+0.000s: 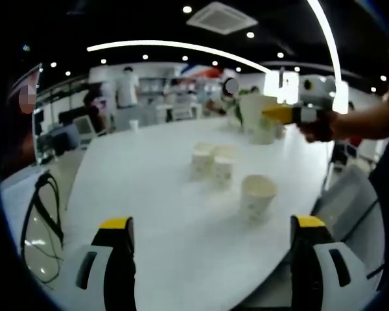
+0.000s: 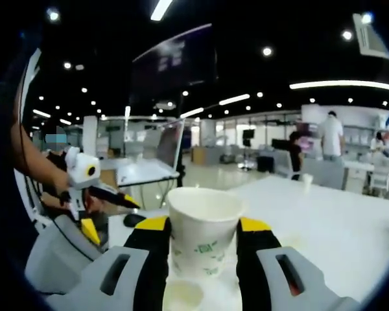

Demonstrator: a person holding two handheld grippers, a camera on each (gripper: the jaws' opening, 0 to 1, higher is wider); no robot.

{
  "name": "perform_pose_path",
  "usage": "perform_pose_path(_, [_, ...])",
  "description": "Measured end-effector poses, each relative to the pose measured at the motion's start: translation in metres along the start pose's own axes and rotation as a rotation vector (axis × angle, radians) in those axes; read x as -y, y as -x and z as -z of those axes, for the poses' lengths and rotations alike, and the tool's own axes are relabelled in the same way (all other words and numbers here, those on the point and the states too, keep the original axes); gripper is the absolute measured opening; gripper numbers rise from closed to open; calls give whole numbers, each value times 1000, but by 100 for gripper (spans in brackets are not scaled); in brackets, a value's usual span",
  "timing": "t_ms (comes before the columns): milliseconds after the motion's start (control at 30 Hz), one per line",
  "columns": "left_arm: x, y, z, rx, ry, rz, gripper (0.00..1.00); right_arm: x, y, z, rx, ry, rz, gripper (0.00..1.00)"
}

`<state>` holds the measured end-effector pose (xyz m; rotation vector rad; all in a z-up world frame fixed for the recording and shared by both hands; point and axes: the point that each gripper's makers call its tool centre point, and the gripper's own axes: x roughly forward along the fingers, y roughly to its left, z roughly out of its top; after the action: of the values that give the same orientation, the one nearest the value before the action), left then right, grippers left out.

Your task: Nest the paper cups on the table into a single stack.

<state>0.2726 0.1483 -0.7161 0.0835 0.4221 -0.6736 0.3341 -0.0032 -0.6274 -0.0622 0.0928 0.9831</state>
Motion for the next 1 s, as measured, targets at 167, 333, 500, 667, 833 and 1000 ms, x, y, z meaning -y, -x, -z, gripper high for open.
perform_pose_path(167, [1, 0, 2, 0, 6, -1, 100, -5, 7, 0, 21, -16, 7, 37])
perform_pose_path(333, [4, -1, 6, -9, 5, 4, 100, -15, 12, 1, 29, -26, 2, 37])
perform_pose_path(500, [5, -2, 5, -6, 7, 6, 100, -23, 14, 0, 40, -22, -2, 37])
perform_pose_path(667, [5, -2, 4, -5, 8, 4, 100, -27, 13, -1, 45, 4, -8, 37])
perform_pose_path(833, [6, -2, 7, -8, 10, 7, 100, -27, 12, 1, 52, 9, -6, 37])
perform_pose_path(1000, [7, -1, 7, -6, 12, 5, 100, -27, 12, 2, 61, 3, -2, 37])
